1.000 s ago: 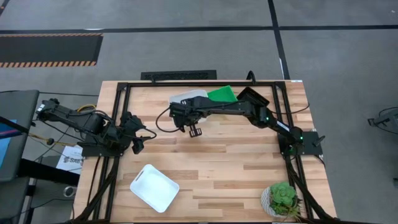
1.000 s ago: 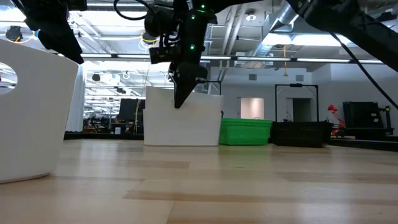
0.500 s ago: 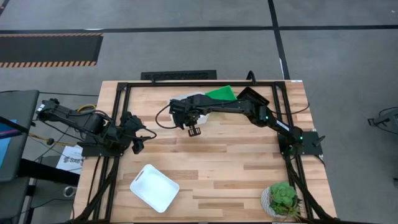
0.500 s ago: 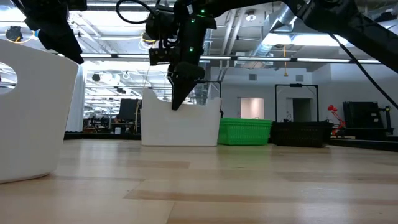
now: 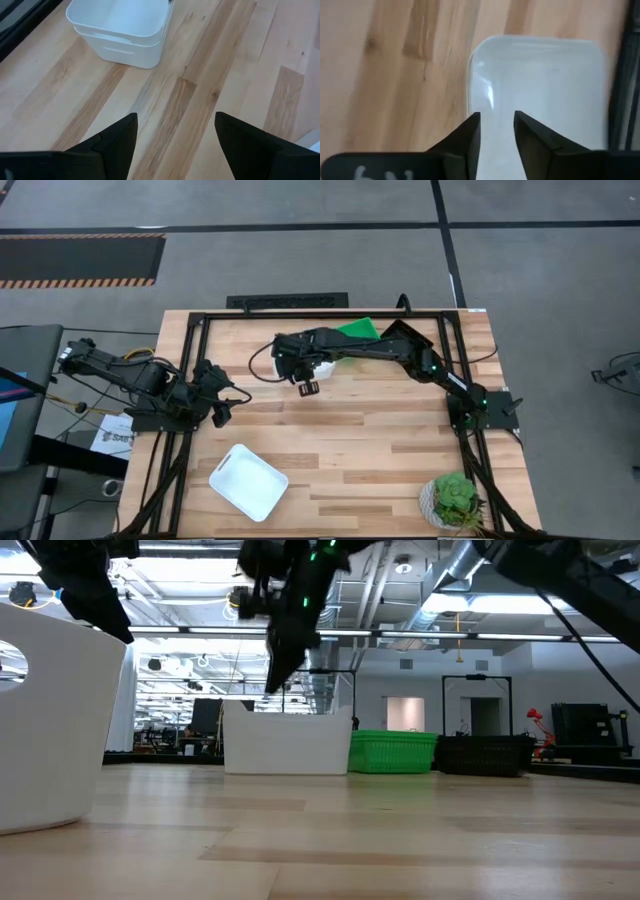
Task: Stack baskets by color
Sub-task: Stack the white bin on top of the white bins
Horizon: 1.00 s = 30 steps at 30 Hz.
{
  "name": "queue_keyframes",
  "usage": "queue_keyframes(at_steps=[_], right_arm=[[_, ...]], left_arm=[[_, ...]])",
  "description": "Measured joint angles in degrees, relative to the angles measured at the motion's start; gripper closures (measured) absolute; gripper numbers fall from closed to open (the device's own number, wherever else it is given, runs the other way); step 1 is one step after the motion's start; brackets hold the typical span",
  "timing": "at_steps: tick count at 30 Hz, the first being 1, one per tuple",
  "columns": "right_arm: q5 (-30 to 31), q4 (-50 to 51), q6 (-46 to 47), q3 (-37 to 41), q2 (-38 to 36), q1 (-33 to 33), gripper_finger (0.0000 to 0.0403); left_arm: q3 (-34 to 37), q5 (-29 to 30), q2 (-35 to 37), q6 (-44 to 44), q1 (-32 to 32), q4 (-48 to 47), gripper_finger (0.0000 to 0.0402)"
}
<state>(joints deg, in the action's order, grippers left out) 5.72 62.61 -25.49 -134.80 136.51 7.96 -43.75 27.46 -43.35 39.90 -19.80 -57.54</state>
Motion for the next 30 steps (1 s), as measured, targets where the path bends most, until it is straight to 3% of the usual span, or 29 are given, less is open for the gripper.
queue_keyframes(at_steps=[3,9,12,16,22,24,30], right_arm=[[-0.83,0.24,4.12,-0.12,-3.34,-0.45,0.0252],[-10.75,-0.92,13.86,-0.05,-7.52,-3.77,0.0228],[-11.66,-3.67,19.0,-0.05,-7.79,-7.03,0.0227],[-11.19,-8.36,23.91,0.0,-5.86,-11.87,0.0233],[-2.98,-15.66,30.06,0.94,-1.87,-17.57,0.024],[-2.67,-23.09,31.91,0.58,0.31,-18.63,0.0241],[-2.57,-27.99,36.53,0.79,4.83,-20.43,0.0241]], left_arm=[[0.0,-0.25,0.02,-0.24,-0.02,-0.02,0.0148],[0.01,-2.14,0.01,0.0,0.01,0.0,0.0148],[0.0,-2.75,0.02,0.69,0.01,-0.02,0.0148],[0.01,-2.79,-0.01,1.38,0.01,0.0,0.0148],[0.01,-2.83,0.04,2.53,0.01,-0.14,0.0148],[0.01,-2.84,-0.05,2.8,0.01,-0.28,0.0148],[0.03,-2.73,0.09,3.03,0.01,-1.62,0.0148]])
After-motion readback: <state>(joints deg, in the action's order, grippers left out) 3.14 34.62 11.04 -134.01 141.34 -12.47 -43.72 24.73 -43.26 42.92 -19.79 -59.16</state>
